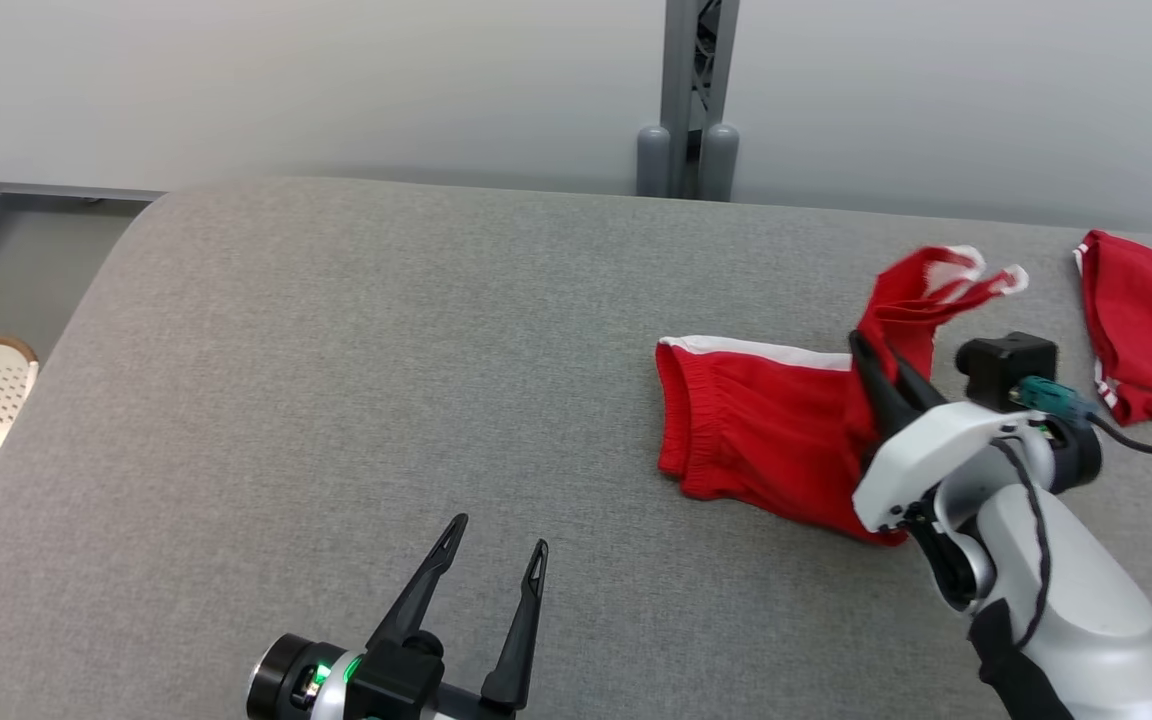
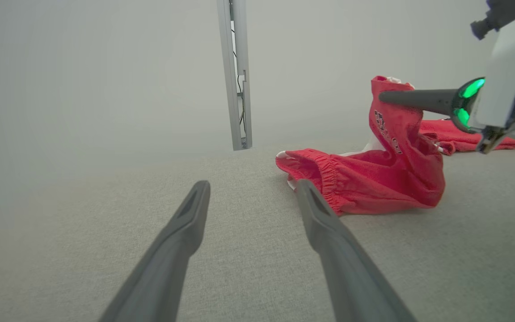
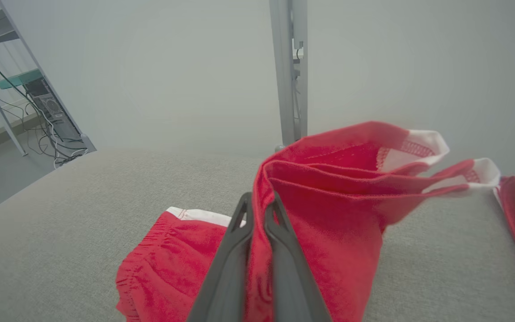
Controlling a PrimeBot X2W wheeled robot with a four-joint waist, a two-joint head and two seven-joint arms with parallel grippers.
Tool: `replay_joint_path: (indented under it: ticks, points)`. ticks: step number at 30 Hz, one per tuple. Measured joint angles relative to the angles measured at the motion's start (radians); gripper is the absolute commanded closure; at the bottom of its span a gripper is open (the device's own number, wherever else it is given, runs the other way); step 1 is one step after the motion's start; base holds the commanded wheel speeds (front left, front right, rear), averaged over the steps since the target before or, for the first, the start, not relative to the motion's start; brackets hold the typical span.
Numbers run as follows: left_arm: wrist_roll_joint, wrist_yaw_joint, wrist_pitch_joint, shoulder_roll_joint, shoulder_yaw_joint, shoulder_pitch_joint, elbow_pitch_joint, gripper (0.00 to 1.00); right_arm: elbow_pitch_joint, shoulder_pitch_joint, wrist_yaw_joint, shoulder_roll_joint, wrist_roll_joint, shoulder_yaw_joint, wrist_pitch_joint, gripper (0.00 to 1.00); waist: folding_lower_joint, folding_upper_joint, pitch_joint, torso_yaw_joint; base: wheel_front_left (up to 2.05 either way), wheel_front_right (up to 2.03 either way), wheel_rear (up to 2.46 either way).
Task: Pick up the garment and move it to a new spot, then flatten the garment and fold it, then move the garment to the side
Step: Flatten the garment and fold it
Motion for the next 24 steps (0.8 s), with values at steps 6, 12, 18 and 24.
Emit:
replay_joint_path:
  ticks: [6, 12, 18, 24]
  points:
    - [-0.002, 0.000, 0.000, -0.002, -0.004, 0.000, 0.005, 0.00, 0.010, -0.033, 0.000, 0.030, 0.025, 0.106, 0.041, 1.00, 0.0000, 0.0000, -0.002, 0.041, 0.00, 0.00, 0.00]
    - [-0.008, 0.000, 0.000, -0.004, -0.007, 0.000, 0.009, 0.00, 0.036, -0.037, 0.000, 0.040, 0.038, 0.163, 0.067, 1.00, 0.0000, 0.0000, 0.001, 0.063, 0.00, 0.00, 0.00]
    - [-0.009, 0.000, 0.000, -0.005, -0.007, 0.000, 0.010, 0.00, 0.068, -0.037, 0.000, 0.049, 0.046, 0.215, 0.076, 1.00, 0.0000, 0.0000, 0.007, 0.074, 0.00, 0.00, 0.00]
    - [-0.010, 0.001, 0.000, -0.006, -0.007, 0.000, 0.014, 0.00, 0.088, -0.031, 0.000, 0.056, 0.077, 0.282, 0.075, 0.70, 0.0000, 0.0000, 0.004, 0.069, 0.00, 0.00, 0.00]
